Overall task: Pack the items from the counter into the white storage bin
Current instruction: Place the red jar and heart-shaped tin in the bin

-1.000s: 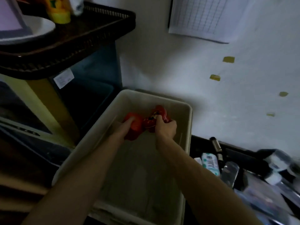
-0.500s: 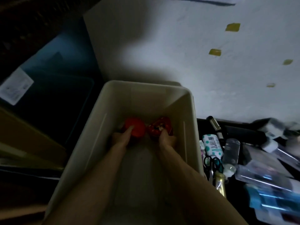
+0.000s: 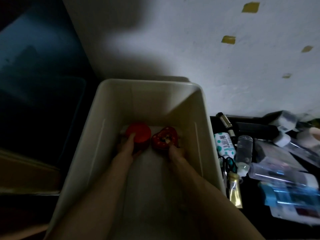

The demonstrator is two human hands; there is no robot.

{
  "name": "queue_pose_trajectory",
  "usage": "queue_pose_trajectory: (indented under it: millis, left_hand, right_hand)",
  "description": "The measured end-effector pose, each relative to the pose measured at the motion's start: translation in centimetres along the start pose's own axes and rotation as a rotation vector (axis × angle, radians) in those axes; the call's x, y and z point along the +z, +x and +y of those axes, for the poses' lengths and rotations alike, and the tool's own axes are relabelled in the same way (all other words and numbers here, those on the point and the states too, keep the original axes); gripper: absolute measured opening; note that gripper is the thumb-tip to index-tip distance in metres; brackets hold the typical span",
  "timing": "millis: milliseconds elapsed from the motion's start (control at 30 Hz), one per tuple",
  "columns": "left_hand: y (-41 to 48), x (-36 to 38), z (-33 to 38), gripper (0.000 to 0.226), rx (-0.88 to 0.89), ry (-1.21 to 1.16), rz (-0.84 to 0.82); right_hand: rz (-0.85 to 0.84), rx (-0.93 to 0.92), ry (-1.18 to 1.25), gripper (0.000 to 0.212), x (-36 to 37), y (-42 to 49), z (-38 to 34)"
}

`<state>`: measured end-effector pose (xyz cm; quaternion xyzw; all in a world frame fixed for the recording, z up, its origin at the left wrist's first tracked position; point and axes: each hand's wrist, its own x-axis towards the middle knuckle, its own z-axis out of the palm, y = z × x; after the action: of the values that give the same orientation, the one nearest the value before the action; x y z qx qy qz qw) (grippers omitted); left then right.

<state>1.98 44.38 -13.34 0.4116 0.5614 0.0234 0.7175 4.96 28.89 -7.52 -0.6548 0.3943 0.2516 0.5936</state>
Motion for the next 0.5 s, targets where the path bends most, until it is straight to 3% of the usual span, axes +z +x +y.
queue_pose_trajectory:
  millis: [133, 333, 500]
  left_hand:
    - [0.7, 0.9, 0.5, 0.068, -0.007, -0.001, -0.076]
    - [1.6, 0.8, 0.7, 0.063, -0.073, -0.111, -0.101]
    - [0.8, 0.8, 0.9, 0.056, -0.062, -0.136, -0.078]
  right_hand:
    - [-0.090, 0.019, -0.042, 0.042, 0.4, 1.7, 0.2]
    - [-0.088, -0.040, 0.002, 0.054, 1.8, 4.0, 1.2]
    - [-0.084, -0.081, 0.041, 0.039, 2.1, 1.4, 0.0]
